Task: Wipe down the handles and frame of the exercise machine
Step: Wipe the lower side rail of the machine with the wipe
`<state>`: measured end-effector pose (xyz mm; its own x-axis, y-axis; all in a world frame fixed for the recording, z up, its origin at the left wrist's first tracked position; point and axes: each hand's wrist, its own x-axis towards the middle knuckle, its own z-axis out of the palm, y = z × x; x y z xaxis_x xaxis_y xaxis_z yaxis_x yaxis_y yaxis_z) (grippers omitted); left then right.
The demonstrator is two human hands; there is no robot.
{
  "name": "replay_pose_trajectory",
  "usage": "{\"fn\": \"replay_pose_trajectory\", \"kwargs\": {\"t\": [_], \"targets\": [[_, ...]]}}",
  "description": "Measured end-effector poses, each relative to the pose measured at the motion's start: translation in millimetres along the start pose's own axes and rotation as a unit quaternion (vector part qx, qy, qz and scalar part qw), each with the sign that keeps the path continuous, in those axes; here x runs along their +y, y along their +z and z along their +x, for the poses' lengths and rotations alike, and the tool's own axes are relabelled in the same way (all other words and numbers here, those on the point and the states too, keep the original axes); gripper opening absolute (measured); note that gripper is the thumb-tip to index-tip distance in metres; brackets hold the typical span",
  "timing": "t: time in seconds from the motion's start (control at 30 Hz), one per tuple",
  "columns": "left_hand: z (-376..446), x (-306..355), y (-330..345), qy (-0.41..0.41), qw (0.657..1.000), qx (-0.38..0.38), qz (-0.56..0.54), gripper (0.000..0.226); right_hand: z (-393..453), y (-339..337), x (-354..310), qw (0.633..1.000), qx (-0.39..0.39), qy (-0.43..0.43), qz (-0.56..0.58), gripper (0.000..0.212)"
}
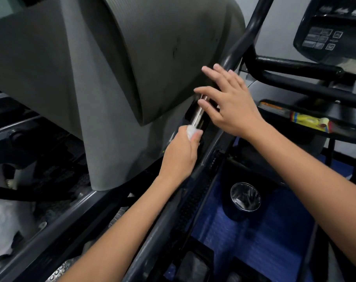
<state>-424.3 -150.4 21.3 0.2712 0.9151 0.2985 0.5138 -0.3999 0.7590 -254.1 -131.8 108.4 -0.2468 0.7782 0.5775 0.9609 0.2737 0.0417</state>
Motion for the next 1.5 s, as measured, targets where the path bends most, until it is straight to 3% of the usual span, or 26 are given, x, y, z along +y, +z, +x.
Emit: {"fn": "replay_pose_trajectory", "kwargs": {"t": [0.13, 0.2, 0.27, 0.4, 0.57, 0.73, 0.83, 0.97, 1.1, 1.2, 1.3, 1.37, 1.43, 1.5], "targets": [[35.1, 13.9, -10.8, -0.139, 0.974, -0.086, -0.159, 0.066, 0.5, 8.2, 0.6, 1.0, -0.017, 0.013, -0.001, 0.039], [32.8, 14.9, -12.4, -0.177, 0.963, -0.1, -0.175, 0.072, -1.1, 12.4, -1.0, 1.0, -0.004, 0.02, 0.007, 0.037], [13.0, 7.6, -10.7, -0.161, 0.973, -0.075, -0.15, 0.057, -1.9, 14.5, -1.9, 1.0, 0.01, 0.022, 0.009, 0.035], [-33.9, -15.5, -6.8, -0.031, 0.998, -0.048, 0.009, 0.028, -3.1, 18.0, -2.9, 0.999, 0.015, 0.024, 0.015, 0.033], [-21.1, -2.7, 6.8, 0.03, 0.991, 0.025, 0.129, 0.062, -2.2, 18.1, -2.1, 0.999, 0.01, 0.024, 0.024, 0.033], [27.6, 18.8, -9.2, -0.022, 0.999, -0.048, -0.005, 0.044, -1.8, 15.8, -0.6, 1.0, -0.005, 0.022, 0.021, 0.035], [22.9, 7.0, -12.4, -0.075, 0.987, -0.059, -0.129, 0.071, -1.9, 14.0, -0.7, 0.999, -0.009, 0.024, 0.027, 0.035], [-5.8, -16.2, -10.9, -0.166, 0.969, -0.088, -0.162, 0.092, -2.3, 12.4, -1.9, 0.999, -0.011, 0.028, 0.028, 0.035], [-2.4, -17.9, -13.4, -0.212, 0.955, -0.11, -0.176, 0.095, -1.5, 12.1, -4.7, 0.999, -0.014, 0.036, 0.035, 0.035], [18.2, 5.4, -11.5, -0.209, 0.949, -0.065, -0.226, 0.09, 0.0, 8.5, -4.4, 0.999, -0.027, 0.04, 0.025, 0.035], [29.6, 27.8, -9.9, -0.165, 0.965, -0.036, -0.199, 0.051, 6.2, -3.6, 2.2, 0.997, -0.068, 0.028, -0.006, 0.039], [18.5, 29.4, -10.3, -0.059, 0.991, -0.049, -0.111, 0.032, 10.4, -13.5, 9.6, 0.995, -0.084, 0.002, -0.045, 0.041], [-0.1, 14.4, -9.9, 0.038, 0.997, -0.033, -0.052, 0.022, 13.1, -20.5, 16.4, 0.993, -0.092, -0.011, -0.069, 0.045], [-16.6, -7.6, -9.0, 0.083, 0.996, -0.027, -0.019, 0.024, 13.9, -23.0, 21.2, 0.993, -0.095, 0.009, -0.064, 0.052]]}}
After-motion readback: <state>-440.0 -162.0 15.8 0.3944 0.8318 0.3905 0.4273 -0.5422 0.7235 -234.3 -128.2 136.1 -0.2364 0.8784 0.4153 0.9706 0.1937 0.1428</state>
